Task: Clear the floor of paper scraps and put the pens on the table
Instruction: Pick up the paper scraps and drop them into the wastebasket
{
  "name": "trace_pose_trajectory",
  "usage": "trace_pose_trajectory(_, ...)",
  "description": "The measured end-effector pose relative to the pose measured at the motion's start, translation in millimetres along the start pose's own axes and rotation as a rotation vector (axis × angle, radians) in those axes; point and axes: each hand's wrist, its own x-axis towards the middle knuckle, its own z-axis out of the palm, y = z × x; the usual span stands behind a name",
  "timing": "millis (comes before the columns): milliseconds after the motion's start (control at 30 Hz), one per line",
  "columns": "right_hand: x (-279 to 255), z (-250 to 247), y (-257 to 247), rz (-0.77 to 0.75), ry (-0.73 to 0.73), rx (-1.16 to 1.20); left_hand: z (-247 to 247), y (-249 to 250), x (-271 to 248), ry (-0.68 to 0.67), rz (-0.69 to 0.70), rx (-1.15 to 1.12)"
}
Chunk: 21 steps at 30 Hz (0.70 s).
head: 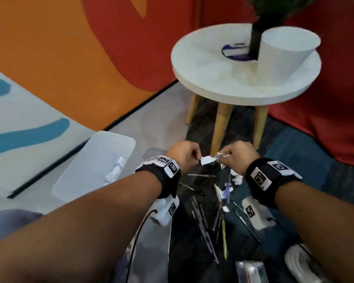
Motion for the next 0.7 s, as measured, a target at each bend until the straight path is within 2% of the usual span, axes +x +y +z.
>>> trace_pose_trajectory(167,13,3,-112,-0.250,0.075,-0.003,-80,-46,-42,0.221,-0.103,-0.019)
trace_pose_trajectory(267,21,22,-175,-0.437,0.060,-0.119,-115,-90,-70,0.373,-0.226,-0.050)
trace_pose_trajectory(333,25,39,-211,-0.565,0.043,-0.187,-127,-122,-88,0.415,-0.332,-0.032)
trace_pose_trajectory(467,32,79,-255,-0.686,-0.044,-0.316,-122,-172,-113,0.367,-0.473,-0.005)
trace_pose_trajectory(700,38,123,-265,-0.656,-0.283,-0.543,-100,-198,-106,0.085,-0.589,0.040)
